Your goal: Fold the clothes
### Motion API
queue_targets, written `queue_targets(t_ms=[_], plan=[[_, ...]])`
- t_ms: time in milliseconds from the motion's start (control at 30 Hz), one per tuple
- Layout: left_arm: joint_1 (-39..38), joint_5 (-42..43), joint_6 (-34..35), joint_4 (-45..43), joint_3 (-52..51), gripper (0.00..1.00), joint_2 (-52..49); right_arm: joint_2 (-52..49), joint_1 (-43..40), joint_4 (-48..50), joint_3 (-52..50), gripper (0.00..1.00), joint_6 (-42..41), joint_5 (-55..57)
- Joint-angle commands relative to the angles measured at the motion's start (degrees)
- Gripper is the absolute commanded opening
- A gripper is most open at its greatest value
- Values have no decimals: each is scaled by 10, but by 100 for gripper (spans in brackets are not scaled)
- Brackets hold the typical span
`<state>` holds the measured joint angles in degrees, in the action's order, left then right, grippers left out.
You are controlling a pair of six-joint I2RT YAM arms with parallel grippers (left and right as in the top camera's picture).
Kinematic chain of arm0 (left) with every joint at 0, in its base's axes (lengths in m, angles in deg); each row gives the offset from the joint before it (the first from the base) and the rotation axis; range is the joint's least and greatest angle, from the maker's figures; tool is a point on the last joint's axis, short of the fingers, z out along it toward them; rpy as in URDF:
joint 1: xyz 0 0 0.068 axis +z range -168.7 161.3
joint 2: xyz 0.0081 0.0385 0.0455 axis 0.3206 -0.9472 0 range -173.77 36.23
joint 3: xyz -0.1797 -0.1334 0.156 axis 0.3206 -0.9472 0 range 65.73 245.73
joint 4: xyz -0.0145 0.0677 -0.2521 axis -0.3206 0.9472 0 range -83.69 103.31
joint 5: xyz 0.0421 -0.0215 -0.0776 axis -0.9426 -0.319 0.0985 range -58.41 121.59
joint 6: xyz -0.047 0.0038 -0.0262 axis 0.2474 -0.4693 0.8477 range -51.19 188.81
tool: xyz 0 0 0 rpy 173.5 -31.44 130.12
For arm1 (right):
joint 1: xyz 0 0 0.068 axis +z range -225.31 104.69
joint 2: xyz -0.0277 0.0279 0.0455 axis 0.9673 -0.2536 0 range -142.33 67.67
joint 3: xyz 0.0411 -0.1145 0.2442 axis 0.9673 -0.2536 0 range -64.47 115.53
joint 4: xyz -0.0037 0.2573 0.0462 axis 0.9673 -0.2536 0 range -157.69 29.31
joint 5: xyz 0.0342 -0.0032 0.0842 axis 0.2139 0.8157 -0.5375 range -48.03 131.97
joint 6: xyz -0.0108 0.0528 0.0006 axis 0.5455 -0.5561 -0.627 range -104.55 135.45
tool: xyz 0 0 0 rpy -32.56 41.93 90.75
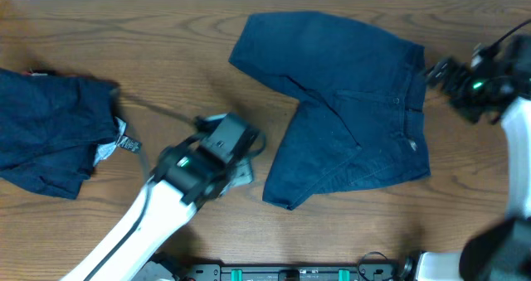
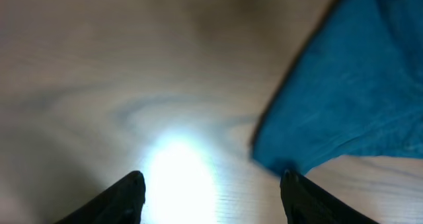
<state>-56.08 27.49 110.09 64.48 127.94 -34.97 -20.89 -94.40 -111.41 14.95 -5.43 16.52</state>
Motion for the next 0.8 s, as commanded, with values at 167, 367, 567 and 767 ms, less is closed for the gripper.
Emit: queue_targets(t_ms=[167,367,567,767], plan=[[0,102,-113,-127,-1,68,-157,111,13,-131,147,99,52,3],[-6,155,-155,-211,-1,68,-222,124,17,-196,200,99,74,2],[-38,185,-173,-269,-1,68,-228,125,19,-211,207,99,79,-3],[-78,193,-184,-326,-1,68,-233,125,19,-210,207,99,90,-54]])
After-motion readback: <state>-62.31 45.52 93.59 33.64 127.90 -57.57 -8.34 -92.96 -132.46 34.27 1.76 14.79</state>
